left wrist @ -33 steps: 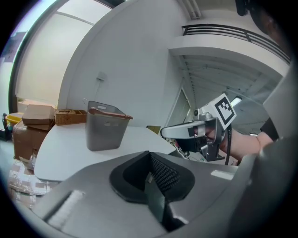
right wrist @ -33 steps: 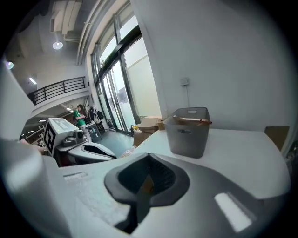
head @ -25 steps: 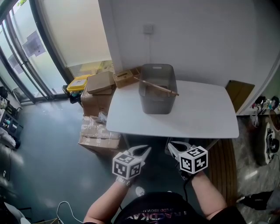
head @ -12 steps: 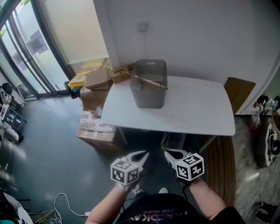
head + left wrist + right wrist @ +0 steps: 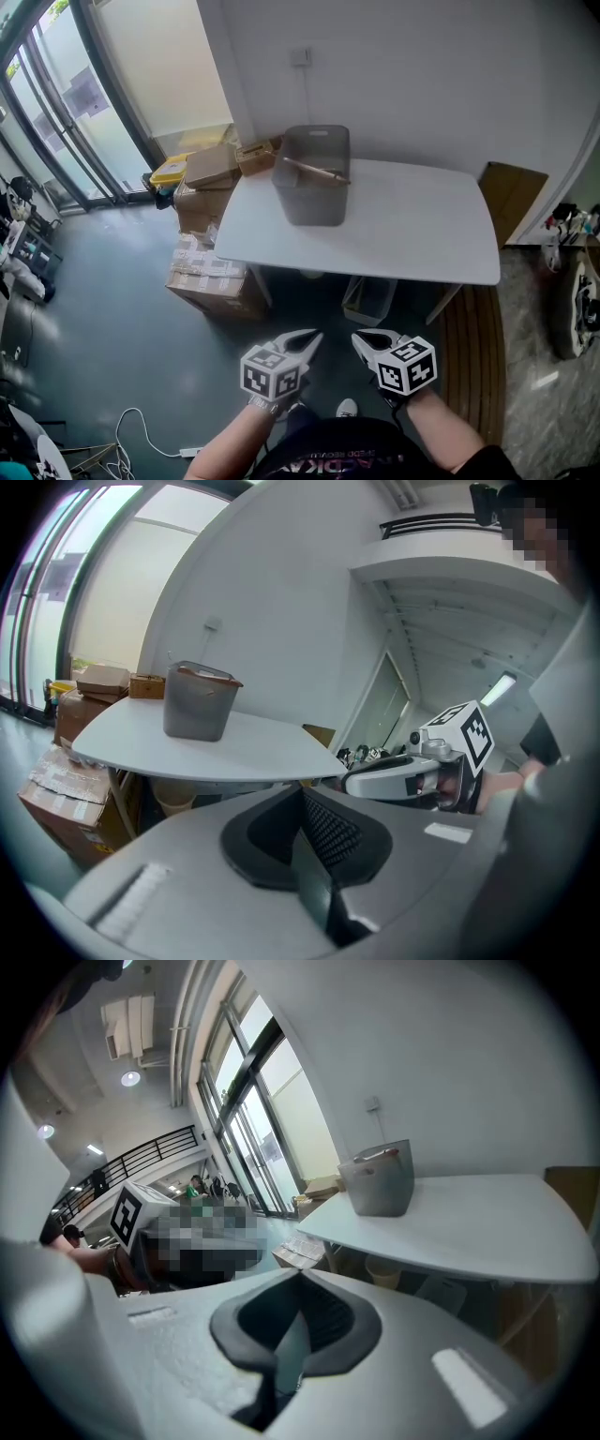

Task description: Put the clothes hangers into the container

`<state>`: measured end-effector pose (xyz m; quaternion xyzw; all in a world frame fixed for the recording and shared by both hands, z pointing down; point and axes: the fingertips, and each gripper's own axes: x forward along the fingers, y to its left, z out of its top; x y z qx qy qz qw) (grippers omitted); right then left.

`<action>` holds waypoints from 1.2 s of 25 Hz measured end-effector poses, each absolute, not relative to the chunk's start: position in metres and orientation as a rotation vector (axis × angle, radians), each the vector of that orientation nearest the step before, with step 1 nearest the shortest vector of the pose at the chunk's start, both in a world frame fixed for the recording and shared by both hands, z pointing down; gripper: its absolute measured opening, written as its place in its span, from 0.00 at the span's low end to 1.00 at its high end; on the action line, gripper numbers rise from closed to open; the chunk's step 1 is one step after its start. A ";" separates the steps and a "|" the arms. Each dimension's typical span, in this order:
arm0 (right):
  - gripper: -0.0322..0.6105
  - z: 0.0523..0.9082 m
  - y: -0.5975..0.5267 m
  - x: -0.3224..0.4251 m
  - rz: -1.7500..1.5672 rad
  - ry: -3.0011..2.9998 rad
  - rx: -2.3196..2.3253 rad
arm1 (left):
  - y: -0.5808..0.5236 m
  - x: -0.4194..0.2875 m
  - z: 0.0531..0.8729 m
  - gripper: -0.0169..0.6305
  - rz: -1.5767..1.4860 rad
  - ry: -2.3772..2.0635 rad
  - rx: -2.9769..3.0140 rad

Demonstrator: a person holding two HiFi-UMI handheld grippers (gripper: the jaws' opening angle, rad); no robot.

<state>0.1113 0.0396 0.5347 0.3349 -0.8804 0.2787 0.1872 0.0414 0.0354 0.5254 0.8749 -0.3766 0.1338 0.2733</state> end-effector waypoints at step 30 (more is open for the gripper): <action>0.05 0.535 0.061 0.142 0.797 -2.515 0.917 | 0.055 0.087 0.525 0.03 0.377 -1.003 2.368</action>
